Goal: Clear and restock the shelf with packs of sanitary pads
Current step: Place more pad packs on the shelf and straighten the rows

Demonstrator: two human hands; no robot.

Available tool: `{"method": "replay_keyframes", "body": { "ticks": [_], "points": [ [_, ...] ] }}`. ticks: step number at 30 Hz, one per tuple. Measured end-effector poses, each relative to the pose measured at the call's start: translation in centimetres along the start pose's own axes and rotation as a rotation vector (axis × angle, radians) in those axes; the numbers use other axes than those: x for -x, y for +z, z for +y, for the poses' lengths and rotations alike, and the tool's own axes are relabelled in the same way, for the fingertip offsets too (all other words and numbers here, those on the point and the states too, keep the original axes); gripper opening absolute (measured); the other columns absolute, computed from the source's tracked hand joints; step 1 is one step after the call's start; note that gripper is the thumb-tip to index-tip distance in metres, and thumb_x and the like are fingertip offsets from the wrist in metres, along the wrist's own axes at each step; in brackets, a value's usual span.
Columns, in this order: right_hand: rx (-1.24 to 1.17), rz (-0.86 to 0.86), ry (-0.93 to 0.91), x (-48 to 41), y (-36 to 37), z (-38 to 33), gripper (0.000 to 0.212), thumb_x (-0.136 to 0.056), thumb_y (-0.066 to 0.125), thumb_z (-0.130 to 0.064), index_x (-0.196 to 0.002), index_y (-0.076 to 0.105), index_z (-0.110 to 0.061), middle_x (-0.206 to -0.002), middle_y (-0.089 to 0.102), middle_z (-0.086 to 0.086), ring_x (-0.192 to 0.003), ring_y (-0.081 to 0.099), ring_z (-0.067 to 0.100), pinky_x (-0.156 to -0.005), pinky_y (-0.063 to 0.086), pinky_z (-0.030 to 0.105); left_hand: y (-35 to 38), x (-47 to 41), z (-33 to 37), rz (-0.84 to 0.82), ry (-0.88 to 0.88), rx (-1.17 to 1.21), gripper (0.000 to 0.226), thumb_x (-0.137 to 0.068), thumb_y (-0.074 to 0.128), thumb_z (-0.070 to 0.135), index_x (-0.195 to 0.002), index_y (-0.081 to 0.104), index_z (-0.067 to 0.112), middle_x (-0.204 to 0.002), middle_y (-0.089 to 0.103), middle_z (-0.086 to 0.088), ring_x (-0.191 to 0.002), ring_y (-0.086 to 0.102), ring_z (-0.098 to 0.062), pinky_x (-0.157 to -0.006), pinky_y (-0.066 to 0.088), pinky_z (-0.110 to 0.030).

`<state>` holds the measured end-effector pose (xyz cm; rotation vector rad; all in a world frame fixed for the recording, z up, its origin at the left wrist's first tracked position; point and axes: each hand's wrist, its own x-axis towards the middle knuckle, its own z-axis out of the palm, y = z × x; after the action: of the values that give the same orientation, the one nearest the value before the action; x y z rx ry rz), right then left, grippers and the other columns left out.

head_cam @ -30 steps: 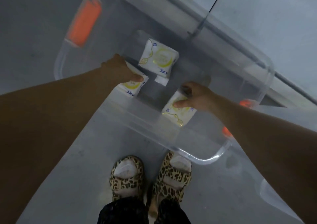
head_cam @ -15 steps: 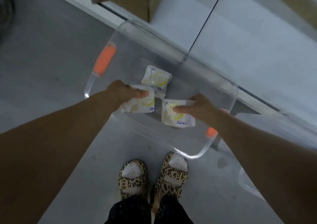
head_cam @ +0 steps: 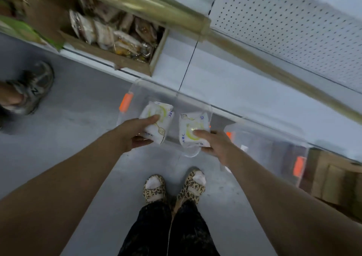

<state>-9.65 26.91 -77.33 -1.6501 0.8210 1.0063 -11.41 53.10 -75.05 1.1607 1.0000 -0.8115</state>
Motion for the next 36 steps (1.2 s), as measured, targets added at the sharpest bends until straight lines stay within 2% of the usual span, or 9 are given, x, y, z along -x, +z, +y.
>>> {"method": "replay_keyframes", "body": {
  "ticks": [5,9,13,18,21,24,29,32,36],
  "points": [
    [-0.292,0.066,-0.119,8.1,-2.3,0.6,0.065,-0.077,0.085,-0.018,-0.133,0.051,-0.018,-0.119,0.071,0.005,-0.101,0.073,0.027,-0.087,0.059,0.052,3.1,6.4,0.3,-0.064,0.039,0.02,0.032,-0.082,0.078,0.02,-0.112,0.07,0.014,-0.087,0.077,0.0,-0.085,0.069,-0.016,-0.095,0.053,-0.036],
    [-0.409,0.011,-0.19,13.6,-5.2,1.2,0.078,-0.082,0.082,-0.022,-0.139,0.038,-0.051,-0.127,0.068,-0.005,-0.103,0.073,0.023,-0.065,0.061,0.036,5.5,10.5,-0.3,-0.148,0.094,-0.03,0.064,-0.058,0.093,0.028,-0.113,0.072,0.006,-0.105,0.076,-0.008,-0.098,0.072,-0.021,-0.096,0.054,-0.031],
    [-0.427,0.003,-0.293,18.4,-9.1,2.5,0.078,-0.075,0.085,-0.02,-0.14,0.044,-0.041,-0.122,0.071,0.0,-0.098,0.074,0.024,-0.069,0.059,0.037,9.1,15.2,-1.9,-0.184,0.215,-0.031,0.049,-0.081,0.078,0.026,-0.125,0.065,0.009,-0.109,0.075,-0.008,-0.098,0.073,-0.021,-0.07,0.06,-0.027],
    [-0.534,0.091,-0.394,25.2,-15.5,6.2,0.089,-0.057,0.086,-0.024,-0.135,0.042,-0.026,-0.116,0.07,0.01,-0.087,0.074,0.029,-0.059,0.059,0.037,15.6,22.5,-3.8,-0.222,0.401,-0.047,0.052,-0.084,0.078,0.019,-0.13,0.054,0.024,-0.112,0.075,-0.005,-0.098,0.074,-0.022,-0.074,0.061,-0.036],
    [-0.601,0.142,-0.455,30.0,-20.9,8.9,0.085,-0.069,0.089,-0.017,-0.137,0.039,-0.017,-0.098,0.075,0.01,-0.082,0.072,0.03,-0.077,0.061,0.049,21.0,28.2,-4.4,-0.2,0.463,-0.062,0.051,-0.08,0.081,0.015,-0.12,0.05,0.015,-0.101,0.076,-0.008,-0.086,0.075,-0.023,-0.069,0.06,-0.035],
    [-0.654,0.149,-0.54,35.4,-27.0,11.1,0.082,-0.079,0.084,-0.015,-0.142,0.035,-0.002,-0.084,0.074,0.017,-0.078,0.072,0.035,-0.075,0.061,0.044,26.8,34.5,-4.7,-0.228,0.527,-0.135,0.033,-0.082,0.08,0.017,-0.103,0.056,0.01,-0.082,0.077,-0.006,-0.076,0.073,-0.02,-0.085,0.058,-0.037],
    [-0.705,0.201,-0.689,45.2,-36.0,13.4,0.087,-0.068,0.09,-0.035,-0.129,0.051,0.014,-0.105,0.069,0.035,-0.096,0.073,0.036,-0.082,0.06,0.035,36.1,44.4,-4.5,-0.291,0.661,-0.233,0.022,-0.083,0.078,0.021,-0.1,0.066,0.014,-0.082,0.072,0.001,-0.082,0.064,-0.013,-0.079,0.05,-0.026],
    [-0.777,0.285,-0.759,50.5,-40.3,13.6,0.104,-0.054,0.096,-0.039,-0.133,0.049,0.009,-0.107,0.07,0.02,-0.1,0.073,0.028,-0.084,0.06,0.035,40.9,49.6,-4.5,-0.362,0.702,-0.273,0.022,-0.084,0.078,0.022,-0.1,0.069,0.009,-0.088,0.074,-0.004,-0.081,0.067,-0.015,-0.075,0.055,-0.027],
    [-0.875,0.364,-0.902,56.3,-45.2,13.8,0.094,-0.06,0.094,-0.034,-0.139,0.047,-0.015,-0.121,0.069,0.017,-0.104,0.072,0.027,-0.092,0.057,0.043,46.5,55.5,-3.8,-0.457,0.786,-0.335,0.036,-0.081,0.08,0.017,-0.114,0.068,0.009,-0.101,0.076,-0.008,-0.09,0.071,-0.019,-0.084,0.059,-0.036]
  ]
}}
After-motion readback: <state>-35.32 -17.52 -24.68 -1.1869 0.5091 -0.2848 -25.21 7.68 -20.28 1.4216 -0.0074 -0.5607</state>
